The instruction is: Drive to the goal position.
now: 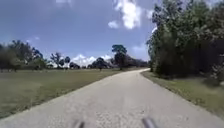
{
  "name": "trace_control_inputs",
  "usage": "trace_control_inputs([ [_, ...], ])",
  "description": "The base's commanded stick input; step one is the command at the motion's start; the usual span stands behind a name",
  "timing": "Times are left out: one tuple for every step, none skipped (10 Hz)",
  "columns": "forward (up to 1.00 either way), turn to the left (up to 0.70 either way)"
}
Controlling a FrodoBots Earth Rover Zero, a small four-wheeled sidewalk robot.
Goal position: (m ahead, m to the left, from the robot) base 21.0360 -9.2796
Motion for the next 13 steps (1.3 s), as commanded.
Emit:
trace_control_inputs([
  [0.50,0.00],
  [0.50,0.00],
  [0.50,0.00],
  [0.50,0.00],
  [0.50,0.00],
  [0.50,0.00],
  [0.50,0.00],
  [0.50,0.00],
  [0.50,0.00],
  [0.50,0.00],
  [0.50,0.00],
  [0.50,0.00],
  [0.50,0.00],
])
